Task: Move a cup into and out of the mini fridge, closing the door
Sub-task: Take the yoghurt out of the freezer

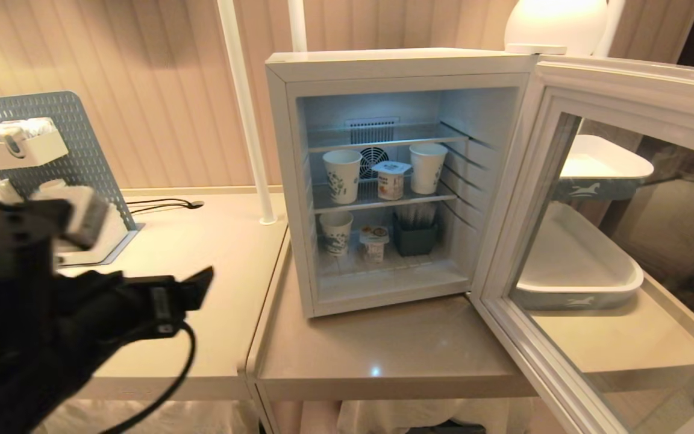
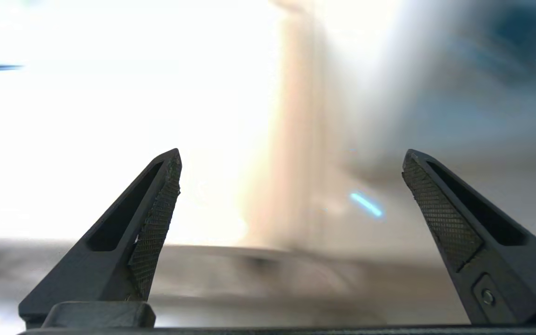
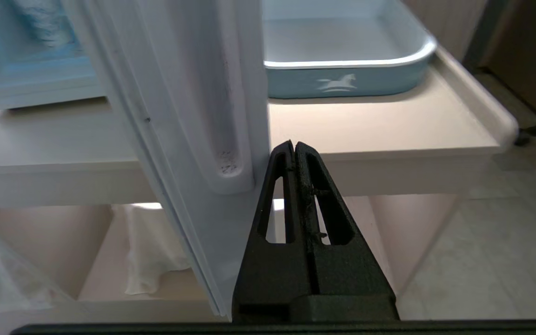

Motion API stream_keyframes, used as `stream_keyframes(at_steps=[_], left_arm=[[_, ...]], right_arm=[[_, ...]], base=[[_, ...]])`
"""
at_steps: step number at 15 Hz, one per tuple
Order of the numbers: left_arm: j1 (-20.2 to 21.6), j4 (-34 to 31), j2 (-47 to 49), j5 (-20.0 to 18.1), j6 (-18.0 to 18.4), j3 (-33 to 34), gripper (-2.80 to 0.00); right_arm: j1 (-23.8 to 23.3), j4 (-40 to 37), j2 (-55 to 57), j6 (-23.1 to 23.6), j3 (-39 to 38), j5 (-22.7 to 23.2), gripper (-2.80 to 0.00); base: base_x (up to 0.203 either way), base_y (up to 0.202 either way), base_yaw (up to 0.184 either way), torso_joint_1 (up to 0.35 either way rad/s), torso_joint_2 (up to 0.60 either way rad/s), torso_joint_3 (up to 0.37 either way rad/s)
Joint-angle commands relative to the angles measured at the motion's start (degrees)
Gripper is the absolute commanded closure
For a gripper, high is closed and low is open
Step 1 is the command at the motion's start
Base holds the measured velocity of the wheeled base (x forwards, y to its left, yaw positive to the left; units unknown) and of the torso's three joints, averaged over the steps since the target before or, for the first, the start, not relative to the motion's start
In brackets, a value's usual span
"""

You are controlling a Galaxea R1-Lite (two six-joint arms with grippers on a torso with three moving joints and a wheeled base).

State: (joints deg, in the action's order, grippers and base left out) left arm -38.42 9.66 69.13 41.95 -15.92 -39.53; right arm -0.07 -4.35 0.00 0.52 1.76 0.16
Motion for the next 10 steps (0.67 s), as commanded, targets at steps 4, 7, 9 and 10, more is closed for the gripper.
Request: stream_keyframes(at_steps=[4,7,9,10], left_arm=[[7.19,-20.44,-33.76,5.61,0.98,-0.67,0.00],[12.32,-26.31,-50.93,0.74,6.58,1.83,0.00],[18.57,-31.50,-53.72,0.46,8.44,0.47,0.00],[24.41,-35.18,-53.14,-1.50,9.00,-3.35,0.00]], right_arm=[[-0.01,0.05,0.09,0.01,-0.09,0.10,0.00],[-0.01,-0.02,0.09,0.01,-0.09,0.10,0.00],[-0.01,0.05,0.09,0.01,-0.09,0.10,0.00],[-0.01,-0.04,0.09,0.01,-0.09,0.10,0.00]], base=[[0.000,0.000,0.000,0.000,0.00,0.000],[0.000,0.000,0.000,0.000,0.00,0.000],[0.000,0.000,0.000,0.000,0.00,0.000],[0.000,0.000,0.000,0.000,0.00,0.000]])
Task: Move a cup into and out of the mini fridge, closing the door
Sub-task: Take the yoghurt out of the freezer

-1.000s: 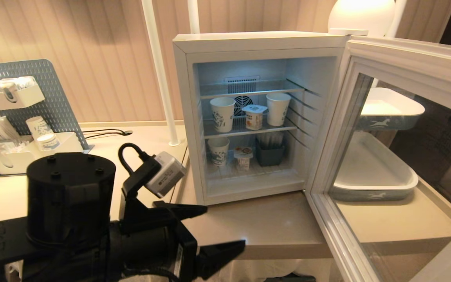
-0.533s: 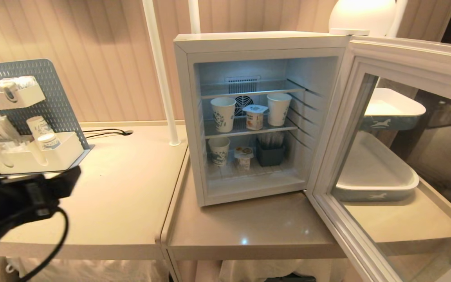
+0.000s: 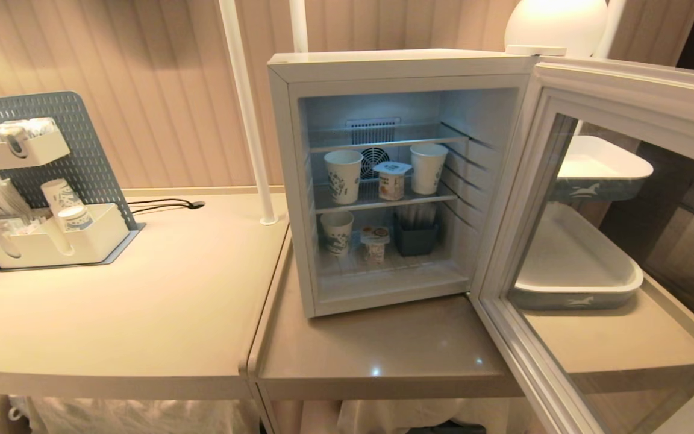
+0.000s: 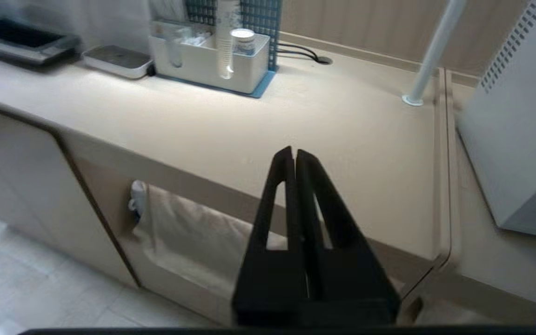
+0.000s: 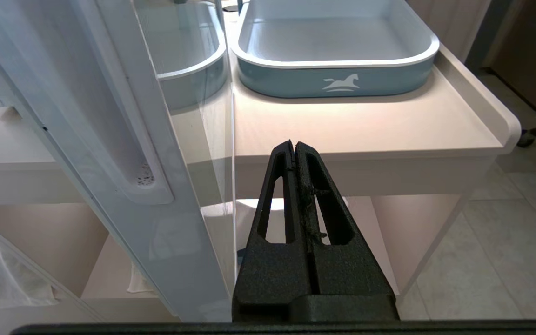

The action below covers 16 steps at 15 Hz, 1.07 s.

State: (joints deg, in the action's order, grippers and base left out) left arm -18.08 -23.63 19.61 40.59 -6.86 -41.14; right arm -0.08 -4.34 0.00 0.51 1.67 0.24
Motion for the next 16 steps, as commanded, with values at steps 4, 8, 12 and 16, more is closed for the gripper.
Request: stream_keyframes(at_steps=[4,8,12,16], left_arm=[[20.44,-20.69,-8.49,-25.37,0.58,-13.18,0.00],[18.50,-32.29,-20.11,-46.86,1.91,-14.79,0.00],[18.21,-9.44,-19.68,-43.17,0.67,8.27,0.00],[18.12,14.70,-19.61,-41.36,7.32,39.26,0.00]], right_arm=[[-0.01,-0.05,0.09,0.02,0.00,0.02,0.00],[-0.01,0.04,0.09,0.02,0.00,0.02,0.00],[-0.01,0.04,0.09,0.01,0.00,0.02,0.00],[-0.01,0.03,0.09,-0.07,0.00,0.02,0.00]], base=[[0.000,0.000,0.000,0.000,0.00,0.000],[0.000,0.000,0.000,0.000,0.00,0.000],[0.000,0.000,0.000,0.000,0.00,0.000],[0.000,0.000,0.000,0.000,0.00,0.000]])
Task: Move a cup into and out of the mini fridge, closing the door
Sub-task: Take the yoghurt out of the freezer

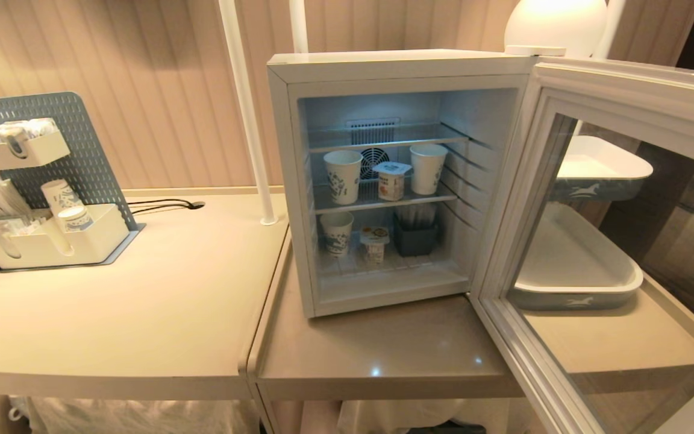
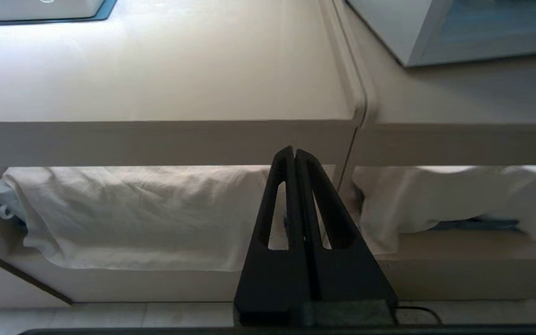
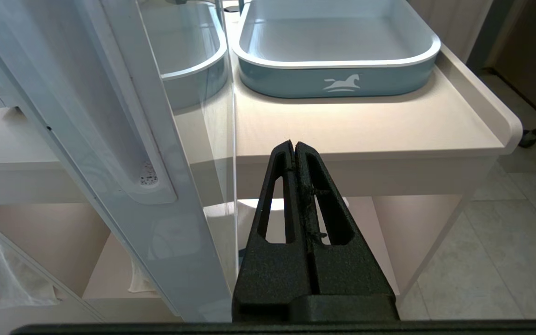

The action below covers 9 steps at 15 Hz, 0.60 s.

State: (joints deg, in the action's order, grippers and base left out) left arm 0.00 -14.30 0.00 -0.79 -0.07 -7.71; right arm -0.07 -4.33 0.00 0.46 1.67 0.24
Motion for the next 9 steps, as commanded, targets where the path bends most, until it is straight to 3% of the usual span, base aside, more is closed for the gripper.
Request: stream_keyframes(at_steps=[1,2,5,9], left_arm=[[0.03,8.89,0.03,-0.04,2.50,7.94,0.00],[0.01,12.79,0.04,-0.12,5.15,8.02,0.00],[0.00,13.42,0.00,-0.17,5.43,7.70,0.00],[0.00,13.42,0.00,-0.17,5.63,7.71,0.00]], right_arm=[[-0.01,-0.06,0.09,-0.02,0.00,0.02,0.00],[-0.01,0.02,0.09,-0.02,0.00,0.02,0.00],[-0.01,0.02,0.09,-0.02,0.00,0.02,0.00],[-0.01,0.02,0.09,-0.02,0.00,0.02,0.00]], base=[[0.000,0.000,0.000,0.000,0.00,0.000],[0.000,0.000,0.000,0.000,0.00,0.000],[-0.032,0.000,0.000,0.002,0.00,-0.001],[-0.189,0.000,-0.001,0.002,0.00,0.002]])
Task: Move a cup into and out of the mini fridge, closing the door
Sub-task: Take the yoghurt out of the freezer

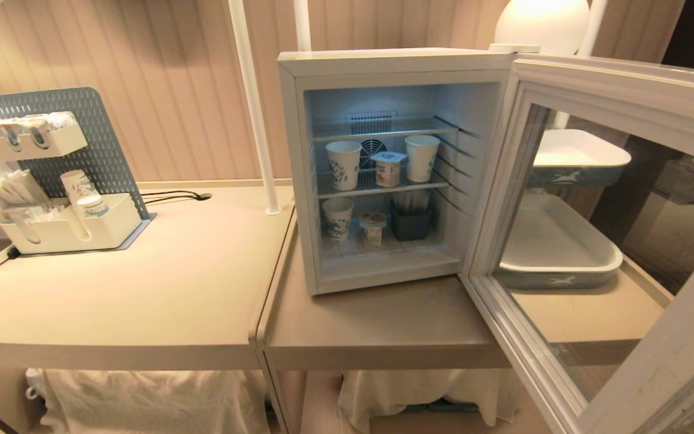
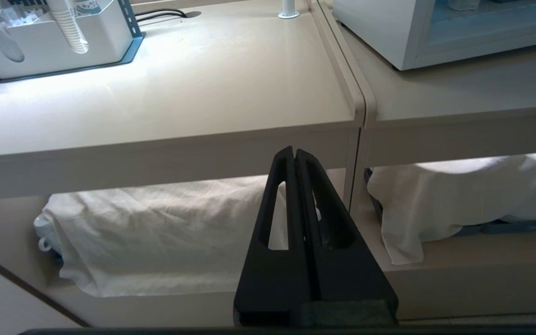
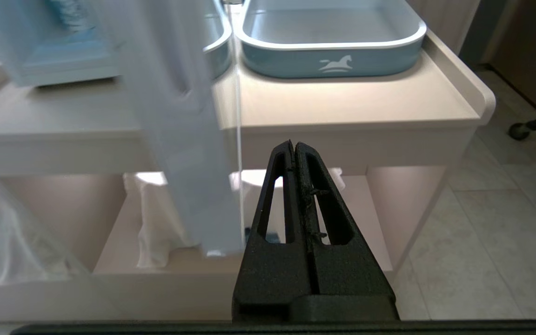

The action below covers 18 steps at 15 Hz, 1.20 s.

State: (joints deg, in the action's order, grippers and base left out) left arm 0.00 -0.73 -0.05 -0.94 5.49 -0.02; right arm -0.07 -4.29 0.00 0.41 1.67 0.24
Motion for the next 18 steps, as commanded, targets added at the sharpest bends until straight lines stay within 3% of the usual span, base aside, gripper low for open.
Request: stream_keyframes(at_steps=[1,8,18], left_arm=[[0.00,-0.15,0.06,0.14,0.41,-0.01,0.00],[0.00,-0.06,0.05,-0.29,-0.39,-0.06,0.00],[0.00,0.03,0.05,-0.03,-1.10,-0.06,0.00]], right_arm=[[-0.01,-0.02,0.09,0.03,0.00,0.02,0.00],[-0.01,-0.02,0.09,0.03,0.00,0.02,0.00],[-0.01,-0.02,0.09,0.03,0.00,0.02,0.00]], base=[[-0.154,0.000,-0.002,0.002,0.00,0.002],[-0.011,0.029,0.004,0.002,0.00,0.002],[0.000,0.192,0.002,0.004,0.00,0.003]])
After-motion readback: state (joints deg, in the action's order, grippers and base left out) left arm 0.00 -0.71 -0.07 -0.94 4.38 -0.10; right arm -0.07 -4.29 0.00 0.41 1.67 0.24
